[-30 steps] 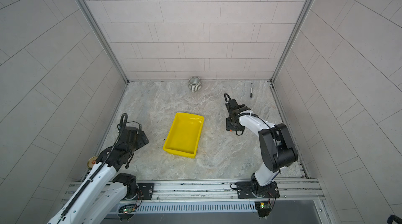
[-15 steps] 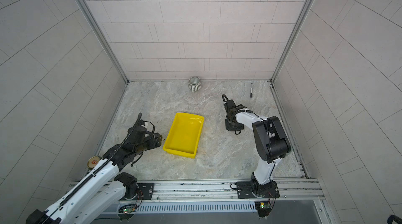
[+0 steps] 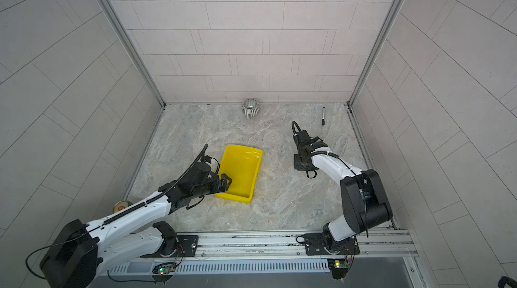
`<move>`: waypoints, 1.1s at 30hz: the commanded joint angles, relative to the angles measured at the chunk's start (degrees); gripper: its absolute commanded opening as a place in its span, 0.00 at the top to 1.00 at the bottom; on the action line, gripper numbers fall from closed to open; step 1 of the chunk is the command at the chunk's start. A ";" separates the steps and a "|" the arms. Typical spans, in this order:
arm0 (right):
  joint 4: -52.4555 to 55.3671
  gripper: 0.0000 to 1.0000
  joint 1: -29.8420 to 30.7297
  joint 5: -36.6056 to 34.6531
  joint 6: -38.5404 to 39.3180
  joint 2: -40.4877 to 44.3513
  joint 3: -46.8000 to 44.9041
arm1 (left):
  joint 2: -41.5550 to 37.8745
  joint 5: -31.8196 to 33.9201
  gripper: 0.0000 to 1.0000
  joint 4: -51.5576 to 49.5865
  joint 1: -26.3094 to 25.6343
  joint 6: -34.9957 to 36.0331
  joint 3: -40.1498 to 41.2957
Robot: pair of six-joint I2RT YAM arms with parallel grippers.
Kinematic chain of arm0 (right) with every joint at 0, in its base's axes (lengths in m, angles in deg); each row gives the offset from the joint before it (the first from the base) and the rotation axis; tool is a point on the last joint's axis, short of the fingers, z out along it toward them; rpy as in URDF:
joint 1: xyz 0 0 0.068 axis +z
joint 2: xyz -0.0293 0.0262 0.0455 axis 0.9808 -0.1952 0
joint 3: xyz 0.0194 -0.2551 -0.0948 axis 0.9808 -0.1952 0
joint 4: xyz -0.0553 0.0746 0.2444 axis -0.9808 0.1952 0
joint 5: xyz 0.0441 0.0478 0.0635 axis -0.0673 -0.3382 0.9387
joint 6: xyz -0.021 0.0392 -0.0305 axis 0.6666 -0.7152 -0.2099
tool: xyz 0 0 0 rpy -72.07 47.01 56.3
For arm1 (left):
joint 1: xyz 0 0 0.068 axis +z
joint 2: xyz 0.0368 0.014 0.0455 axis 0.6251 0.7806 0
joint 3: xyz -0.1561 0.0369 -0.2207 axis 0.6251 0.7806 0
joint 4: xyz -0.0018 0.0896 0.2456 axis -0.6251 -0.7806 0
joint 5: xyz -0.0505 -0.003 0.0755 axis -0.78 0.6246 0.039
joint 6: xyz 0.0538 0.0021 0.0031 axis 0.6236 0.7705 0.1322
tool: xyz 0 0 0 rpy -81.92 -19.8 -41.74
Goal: Put the screwdriver in the bin
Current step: Rotate the bin at the center of the table, then place the screwdriver into the bin.
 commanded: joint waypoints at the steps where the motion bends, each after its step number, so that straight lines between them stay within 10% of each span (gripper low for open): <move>1: 2.13 0.86 0.66 1.52 -2.51 4.22 -1.19 | 2.18 1.93 0.10 5.99 -3.39 -4.51 -0.74; 9: 3.18 0.86 8.36 1.15 -7.44 10.61 -1.04 | 3.59 2.27 0.10 3.41 -4.64 -5.80 -3.71; 14: 1.15 0.86 16.23 0.20 -12.49 11.66 0.48 | -3.78 18.66 0.00 -17.12 -4.52 -2.41 -9.06; 24: -13.13 0.89 35.39 -5.75 -31.84 8.59 0.96 | -15.90 45.27 0.00 -27.18 -3.50 4.70 -4.75; 33: -23.88 0.90 43.22 -8.15 -43.16 -0.63 4.29 | -20.81 37.14 0.00 -23.55 1.75 5.68 -0.46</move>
